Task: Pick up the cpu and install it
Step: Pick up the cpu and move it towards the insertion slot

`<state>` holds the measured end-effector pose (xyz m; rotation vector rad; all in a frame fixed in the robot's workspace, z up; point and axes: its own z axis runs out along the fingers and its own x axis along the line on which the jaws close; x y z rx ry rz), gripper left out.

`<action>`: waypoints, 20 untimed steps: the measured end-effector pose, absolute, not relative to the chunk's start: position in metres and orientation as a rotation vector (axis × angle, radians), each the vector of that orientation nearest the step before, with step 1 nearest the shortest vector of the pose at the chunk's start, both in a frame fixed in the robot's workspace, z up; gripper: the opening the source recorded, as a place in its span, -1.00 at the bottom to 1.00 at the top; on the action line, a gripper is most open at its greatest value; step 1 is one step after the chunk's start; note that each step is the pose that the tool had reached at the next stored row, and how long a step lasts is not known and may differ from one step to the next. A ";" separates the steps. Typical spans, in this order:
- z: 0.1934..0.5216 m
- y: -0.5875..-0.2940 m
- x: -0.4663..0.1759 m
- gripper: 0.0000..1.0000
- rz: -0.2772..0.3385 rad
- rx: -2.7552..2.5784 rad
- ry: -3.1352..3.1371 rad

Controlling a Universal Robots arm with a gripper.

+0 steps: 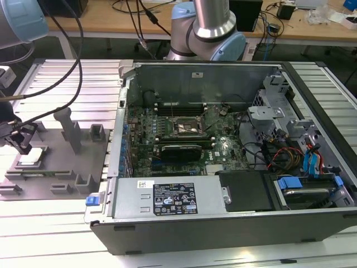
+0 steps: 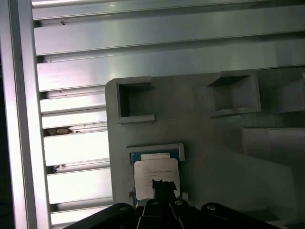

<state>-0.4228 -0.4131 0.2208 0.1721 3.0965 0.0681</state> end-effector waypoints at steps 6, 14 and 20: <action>0.221 -0.413 -0.423 -0.77 0.068 0.172 3.097; 0.221 -0.413 -0.423 -0.04 0.068 0.172 3.096; 0.220 -0.413 -0.423 0.57 0.068 0.172 3.096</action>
